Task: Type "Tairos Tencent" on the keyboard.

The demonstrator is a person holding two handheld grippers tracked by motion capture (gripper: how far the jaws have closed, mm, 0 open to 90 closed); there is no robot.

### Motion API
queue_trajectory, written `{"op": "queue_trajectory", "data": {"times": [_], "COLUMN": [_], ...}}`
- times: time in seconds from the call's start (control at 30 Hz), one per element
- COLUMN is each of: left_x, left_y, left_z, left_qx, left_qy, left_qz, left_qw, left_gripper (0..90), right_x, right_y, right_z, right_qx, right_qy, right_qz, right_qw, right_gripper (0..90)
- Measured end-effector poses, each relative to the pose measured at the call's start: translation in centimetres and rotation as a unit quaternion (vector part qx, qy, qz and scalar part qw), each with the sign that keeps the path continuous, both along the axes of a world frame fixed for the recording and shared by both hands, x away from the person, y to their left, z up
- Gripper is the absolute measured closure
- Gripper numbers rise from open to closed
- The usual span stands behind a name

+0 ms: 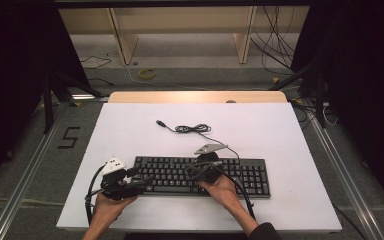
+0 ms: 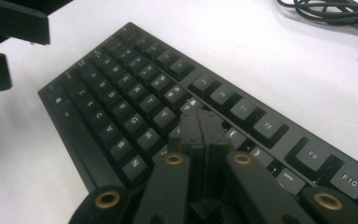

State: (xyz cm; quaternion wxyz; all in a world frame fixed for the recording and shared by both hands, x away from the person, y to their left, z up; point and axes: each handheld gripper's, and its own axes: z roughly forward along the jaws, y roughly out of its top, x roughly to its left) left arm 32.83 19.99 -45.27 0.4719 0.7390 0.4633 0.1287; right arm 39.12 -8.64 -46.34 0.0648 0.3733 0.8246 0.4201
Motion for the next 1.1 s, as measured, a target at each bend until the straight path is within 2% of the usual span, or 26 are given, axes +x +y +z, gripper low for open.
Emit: {"op": "queue_trajectory", "data": {"times": [1.1], "left_x": [-0.1], "left_y": [0.0], "left_z": [0.0], "left_qx": [0.004], "left_qy": [-0.003], "left_qz": [-0.001], "left_qw": [1.0000], "left_gripper": [28.0], "right_x": [0.6], "right_y": [1.1], "right_z": [-1.4], "right_qx": [-0.039], "right_qy": [0.013], "right_qz": [0.001], "right_qw": [0.9992], "right_gripper": [90.0]}}
